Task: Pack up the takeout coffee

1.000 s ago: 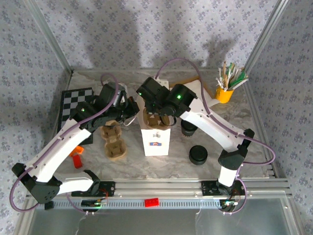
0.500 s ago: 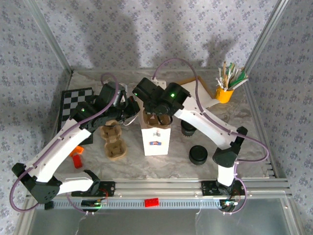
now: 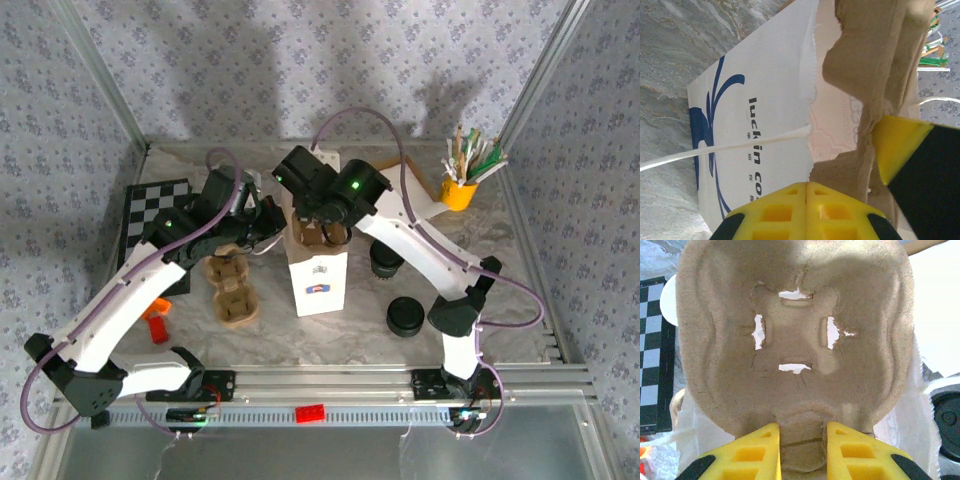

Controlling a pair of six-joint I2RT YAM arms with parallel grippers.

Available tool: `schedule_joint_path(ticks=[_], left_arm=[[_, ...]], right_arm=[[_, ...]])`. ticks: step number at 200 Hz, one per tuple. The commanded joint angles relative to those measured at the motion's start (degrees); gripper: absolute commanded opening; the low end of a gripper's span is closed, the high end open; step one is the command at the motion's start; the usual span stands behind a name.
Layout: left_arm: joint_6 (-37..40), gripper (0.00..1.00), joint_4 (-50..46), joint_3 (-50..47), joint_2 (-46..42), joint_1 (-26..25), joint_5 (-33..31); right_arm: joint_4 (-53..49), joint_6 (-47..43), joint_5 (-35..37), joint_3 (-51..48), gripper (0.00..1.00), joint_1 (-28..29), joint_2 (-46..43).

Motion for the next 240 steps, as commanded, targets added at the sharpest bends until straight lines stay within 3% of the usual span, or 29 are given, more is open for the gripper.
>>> schedule_joint_path(ticks=[1, 45, 111, 240], left_arm=[[1.41, 0.00, -0.94, 1.66, 0.06, 0.76, 1.54], [0.81, 0.00, -0.23, 1.29, -0.22, 1.36, 2.11], [0.06, 0.00, -1.29, 0.78, -0.87, 1.53, -4.02], [1.67, 0.00, -0.50, 0.16, -1.39, 1.49, -2.32]], right_arm=[[-0.53, -1.66, 2.27, 2.38, 0.23, -1.06, 0.66], [0.05, -1.84, 2.67, 1.49, 0.23, 0.04, 1.76], [-3.18, -0.10, 1.76, -0.10, 0.23, 3.00, 1.64], [-3.33, -2.99, -1.98, -0.08, 0.27, 3.62, -0.39]])
